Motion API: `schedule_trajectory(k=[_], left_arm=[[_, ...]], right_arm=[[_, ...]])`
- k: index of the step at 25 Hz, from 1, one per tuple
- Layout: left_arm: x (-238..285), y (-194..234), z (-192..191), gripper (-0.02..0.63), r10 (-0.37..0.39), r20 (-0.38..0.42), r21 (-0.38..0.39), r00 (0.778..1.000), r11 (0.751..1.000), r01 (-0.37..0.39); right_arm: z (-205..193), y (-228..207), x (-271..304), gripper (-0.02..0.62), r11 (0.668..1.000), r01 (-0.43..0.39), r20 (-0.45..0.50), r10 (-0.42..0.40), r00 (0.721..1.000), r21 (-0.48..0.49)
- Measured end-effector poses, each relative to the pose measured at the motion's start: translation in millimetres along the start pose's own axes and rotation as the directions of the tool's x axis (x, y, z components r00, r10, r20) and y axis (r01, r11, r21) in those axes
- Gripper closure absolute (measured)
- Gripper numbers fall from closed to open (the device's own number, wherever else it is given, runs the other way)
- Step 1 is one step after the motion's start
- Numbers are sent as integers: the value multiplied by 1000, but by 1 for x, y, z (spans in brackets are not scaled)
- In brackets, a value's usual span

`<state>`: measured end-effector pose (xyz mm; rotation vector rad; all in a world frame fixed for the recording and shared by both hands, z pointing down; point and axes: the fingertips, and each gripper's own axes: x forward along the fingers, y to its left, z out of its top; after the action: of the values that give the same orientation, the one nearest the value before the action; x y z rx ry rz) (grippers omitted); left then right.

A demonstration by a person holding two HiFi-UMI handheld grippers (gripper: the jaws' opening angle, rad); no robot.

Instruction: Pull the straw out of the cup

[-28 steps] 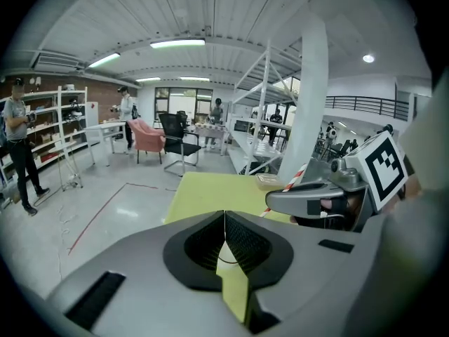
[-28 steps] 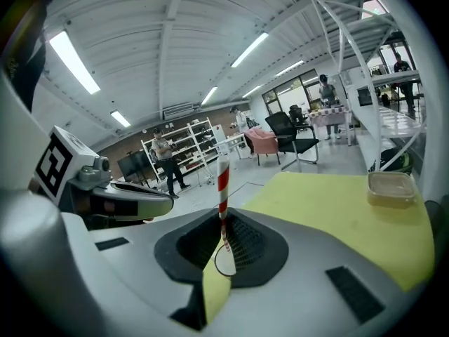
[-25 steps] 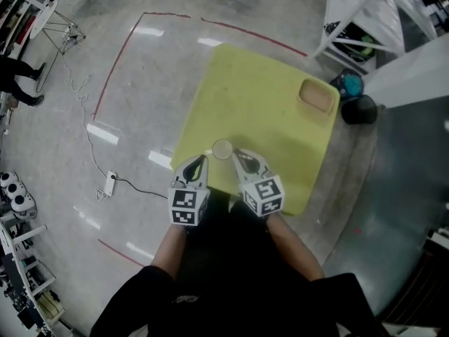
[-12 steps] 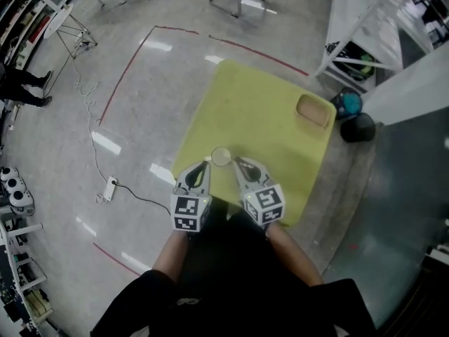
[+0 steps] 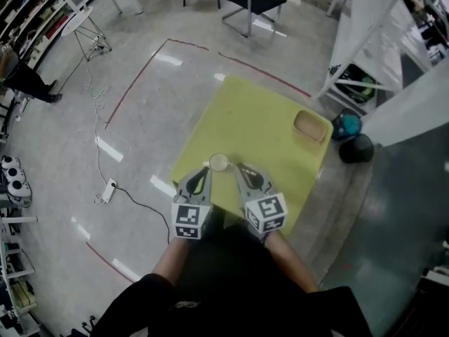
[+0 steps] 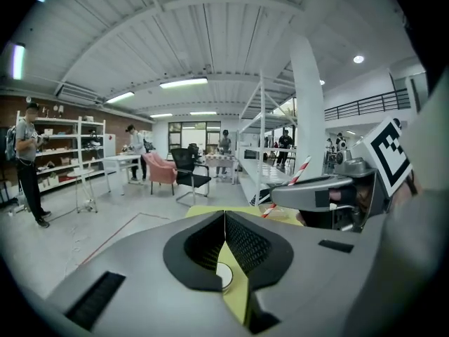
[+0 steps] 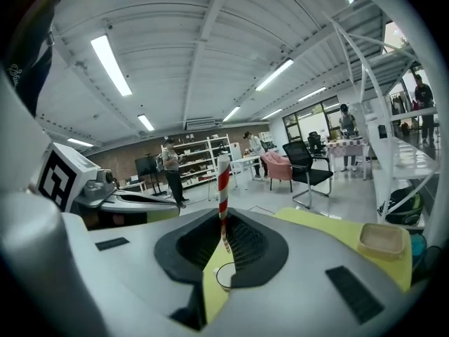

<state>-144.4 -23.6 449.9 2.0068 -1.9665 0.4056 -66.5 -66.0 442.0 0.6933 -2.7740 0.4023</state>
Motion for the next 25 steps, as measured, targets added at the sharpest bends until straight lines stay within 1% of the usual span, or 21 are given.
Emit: schedule_trajectory(k=[3,13,17,22,25], left_arm=[[-7,-5,8,561,26,30,0,999,1000,-26],[-16,-22,12,563,55,46,14,997,998,-55],[-17,-25,13,561,54,50,18,997,998,-55],[-12,-33,16,563,43,57,27,997,999,-45],[-10,-35,18,563,39,57,30,998,999,-40]], right_arm=[[5,0,-10,560,1000,-15,30,15,999,-11],[21,-2,-35,560,1000,-16,87,18,996,-20],[25,-4,-42,560,999,-10,117,14,993,-36],[27,-10,-45,560,999,-12,130,18,991,-45],[26,-11,-45,560,999,-12,124,16,992,-35]])
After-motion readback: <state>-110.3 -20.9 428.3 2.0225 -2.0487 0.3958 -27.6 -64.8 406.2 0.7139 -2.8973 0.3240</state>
